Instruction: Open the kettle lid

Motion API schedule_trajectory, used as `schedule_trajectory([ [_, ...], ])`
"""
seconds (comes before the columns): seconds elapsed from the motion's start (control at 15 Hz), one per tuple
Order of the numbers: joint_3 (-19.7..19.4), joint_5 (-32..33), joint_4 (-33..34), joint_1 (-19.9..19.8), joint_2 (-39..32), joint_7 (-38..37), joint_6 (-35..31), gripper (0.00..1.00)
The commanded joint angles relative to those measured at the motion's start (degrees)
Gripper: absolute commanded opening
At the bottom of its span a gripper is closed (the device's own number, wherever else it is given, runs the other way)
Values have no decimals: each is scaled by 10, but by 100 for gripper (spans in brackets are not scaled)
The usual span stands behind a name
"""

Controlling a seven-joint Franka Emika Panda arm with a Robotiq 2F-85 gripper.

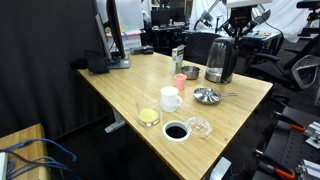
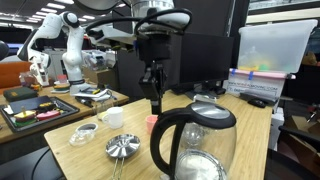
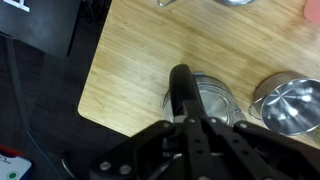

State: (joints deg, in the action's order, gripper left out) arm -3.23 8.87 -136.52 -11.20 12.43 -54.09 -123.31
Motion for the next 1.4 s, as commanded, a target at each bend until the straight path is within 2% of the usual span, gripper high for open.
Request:
schedule_trajectory([
  [0.0, -8, -1, 10, -4, -22, -6, -9, 0],
  [0.6, -13, -24, 3, -3, -37, -4, -7, 0],
  [1.13, -32, -49, 10, -1, -92, 3, -1, 0],
  [1.33, -32, -53, 8, 5, -79, 17, 6, 0],
])
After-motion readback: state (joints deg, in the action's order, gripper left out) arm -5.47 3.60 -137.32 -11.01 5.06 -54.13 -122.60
